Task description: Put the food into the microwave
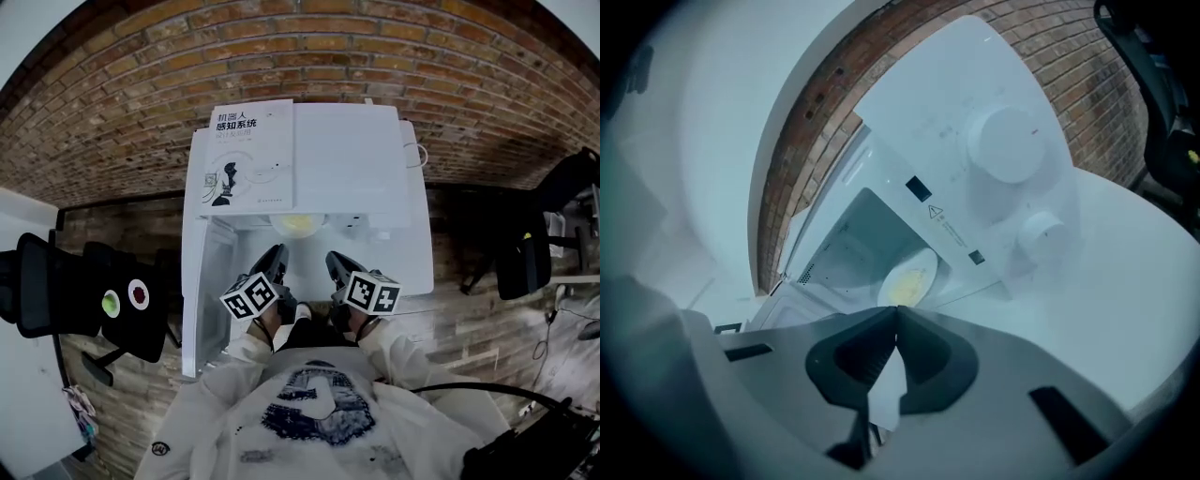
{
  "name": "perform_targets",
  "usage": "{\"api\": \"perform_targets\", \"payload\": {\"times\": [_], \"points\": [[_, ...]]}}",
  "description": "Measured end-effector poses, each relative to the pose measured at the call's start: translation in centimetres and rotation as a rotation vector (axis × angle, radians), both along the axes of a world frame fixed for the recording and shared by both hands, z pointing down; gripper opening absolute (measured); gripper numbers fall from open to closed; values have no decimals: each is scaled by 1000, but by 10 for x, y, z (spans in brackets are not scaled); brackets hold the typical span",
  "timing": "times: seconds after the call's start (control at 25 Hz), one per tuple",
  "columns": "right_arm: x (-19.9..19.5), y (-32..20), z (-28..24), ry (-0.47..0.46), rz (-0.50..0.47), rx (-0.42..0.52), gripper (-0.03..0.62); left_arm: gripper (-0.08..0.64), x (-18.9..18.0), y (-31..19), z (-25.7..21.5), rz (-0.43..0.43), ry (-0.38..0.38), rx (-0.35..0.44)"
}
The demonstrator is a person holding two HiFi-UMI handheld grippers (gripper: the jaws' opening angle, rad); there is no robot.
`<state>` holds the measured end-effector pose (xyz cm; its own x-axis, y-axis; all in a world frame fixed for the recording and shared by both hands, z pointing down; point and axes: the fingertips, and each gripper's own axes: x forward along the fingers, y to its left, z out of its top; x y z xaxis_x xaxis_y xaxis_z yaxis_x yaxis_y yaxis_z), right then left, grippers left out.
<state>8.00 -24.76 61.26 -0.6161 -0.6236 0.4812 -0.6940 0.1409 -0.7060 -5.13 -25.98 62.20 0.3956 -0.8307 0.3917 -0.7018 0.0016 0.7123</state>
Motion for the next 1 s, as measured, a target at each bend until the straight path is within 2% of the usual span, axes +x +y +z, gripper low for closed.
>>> {"api": "perform_targets", "payload": {"times": [0.12,0.36,0.48,1.0], "points": [[-6,-3,7,-14,1,-11,14,67,3,1,-9,42,-88,35],[-10,-5,36,-18,15,-95,14,8,8,4,-22,119,-246,98],[-12,-9,43,-55,40,-122,14,8,10,4,-22,144,-301,107],[-35,-26,78,-41,43,-183,14,8,9,0,27,155,-285,-21]]}}
